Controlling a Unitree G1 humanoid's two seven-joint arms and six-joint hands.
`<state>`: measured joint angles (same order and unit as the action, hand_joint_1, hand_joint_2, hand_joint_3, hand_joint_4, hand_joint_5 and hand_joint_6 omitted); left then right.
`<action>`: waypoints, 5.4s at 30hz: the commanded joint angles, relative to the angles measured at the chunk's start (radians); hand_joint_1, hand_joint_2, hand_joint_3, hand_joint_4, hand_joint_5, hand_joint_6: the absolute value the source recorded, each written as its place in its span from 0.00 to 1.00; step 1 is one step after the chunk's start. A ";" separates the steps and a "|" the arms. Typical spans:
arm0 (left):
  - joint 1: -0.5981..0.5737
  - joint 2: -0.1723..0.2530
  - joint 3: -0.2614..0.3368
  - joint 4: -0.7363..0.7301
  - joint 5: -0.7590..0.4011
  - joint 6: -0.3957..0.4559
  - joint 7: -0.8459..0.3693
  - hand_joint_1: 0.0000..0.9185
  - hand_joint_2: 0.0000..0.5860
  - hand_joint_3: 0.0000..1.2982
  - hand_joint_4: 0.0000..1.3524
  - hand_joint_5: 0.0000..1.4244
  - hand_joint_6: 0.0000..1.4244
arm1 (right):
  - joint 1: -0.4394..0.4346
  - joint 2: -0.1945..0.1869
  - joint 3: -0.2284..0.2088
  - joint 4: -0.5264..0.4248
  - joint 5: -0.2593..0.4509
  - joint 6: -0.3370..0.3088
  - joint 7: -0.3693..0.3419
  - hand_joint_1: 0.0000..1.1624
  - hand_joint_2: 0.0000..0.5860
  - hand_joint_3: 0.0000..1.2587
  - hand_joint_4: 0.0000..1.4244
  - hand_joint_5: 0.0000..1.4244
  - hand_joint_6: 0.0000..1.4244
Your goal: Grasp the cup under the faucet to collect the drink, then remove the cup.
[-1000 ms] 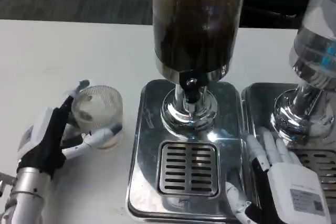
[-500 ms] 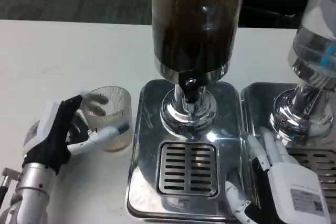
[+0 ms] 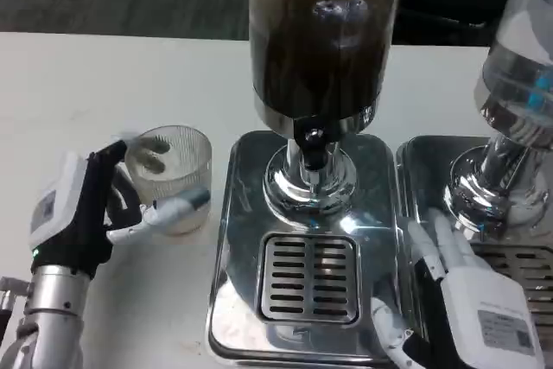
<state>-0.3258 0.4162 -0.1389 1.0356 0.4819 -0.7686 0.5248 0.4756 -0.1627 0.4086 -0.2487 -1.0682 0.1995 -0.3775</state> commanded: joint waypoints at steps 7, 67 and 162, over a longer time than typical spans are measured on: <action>0.029 -0.003 -0.043 -0.088 0.043 -0.063 0.013 0.61 0.08 0.56 0.63 0.72 0.85 | 0.001 0.000 -0.008 -0.018 0.003 0.002 -0.018 0.16 0.81 0.09 0.00 0.04 0.12; -0.038 -0.087 -0.253 -0.060 0.170 -0.092 0.058 0.08 0.04 0.18 0.31 0.50 0.60 | 0.054 0.042 -0.037 -0.070 0.012 0.041 -0.067 0.22 0.82 0.09 0.00 0.03 0.13; 0.361 -0.021 0.028 -1.095 -0.514 0.004 -1.037 0.00 0.13 0.20 0.10 0.24 0.23 | -0.009 0.011 -0.071 -0.023 0.101 0.014 -0.039 0.22 0.79 0.08 0.00 0.02 0.13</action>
<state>0.0154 0.3719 -0.1008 -0.0545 -0.0951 -0.7529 -0.5001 0.4738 -0.1497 0.3390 -0.2801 -0.9748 0.2249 -0.4152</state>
